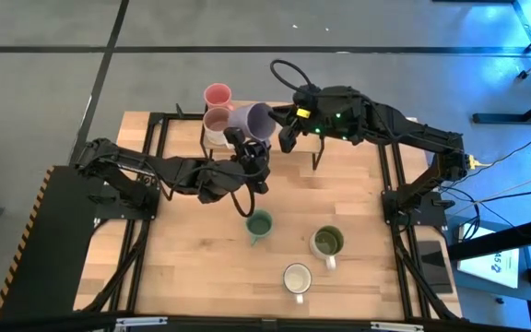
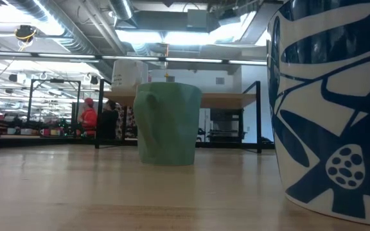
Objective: Place coffee mugs
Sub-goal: Put the violet mug on the shelf
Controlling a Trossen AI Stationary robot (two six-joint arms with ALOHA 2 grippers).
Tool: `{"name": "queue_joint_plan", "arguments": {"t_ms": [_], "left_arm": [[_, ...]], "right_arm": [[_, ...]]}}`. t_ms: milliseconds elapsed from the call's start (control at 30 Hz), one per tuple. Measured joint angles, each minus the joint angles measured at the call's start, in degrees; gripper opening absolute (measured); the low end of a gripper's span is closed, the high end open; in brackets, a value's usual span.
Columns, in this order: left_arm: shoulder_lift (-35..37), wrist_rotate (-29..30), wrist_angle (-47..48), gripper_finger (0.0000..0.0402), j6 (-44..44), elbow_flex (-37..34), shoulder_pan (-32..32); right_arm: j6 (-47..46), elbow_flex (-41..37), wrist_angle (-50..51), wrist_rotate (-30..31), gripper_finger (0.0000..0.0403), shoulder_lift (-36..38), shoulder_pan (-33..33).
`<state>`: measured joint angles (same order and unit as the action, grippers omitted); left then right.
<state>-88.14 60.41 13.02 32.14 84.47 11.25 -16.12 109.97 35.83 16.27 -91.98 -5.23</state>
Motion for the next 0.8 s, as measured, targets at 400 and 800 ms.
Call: {"name": "queue_joint_plan", "arguments": {"t_ms": [400, 800], "left_arm": [[0.03, 0.75, -0.42, 0.0022, -0.63, 0.0, 0.0], [0.11, -0.12, -0.26, 0.0022, -3.74, 0.0, 0.0]], "right_arm": [[4.06, -0.15, -2.56, -3.62, 0.0172, -0.13, -0.04], [4.25, -0.17, -4.11, -5.75, 0.0227, 1.69, 0.02]]}}
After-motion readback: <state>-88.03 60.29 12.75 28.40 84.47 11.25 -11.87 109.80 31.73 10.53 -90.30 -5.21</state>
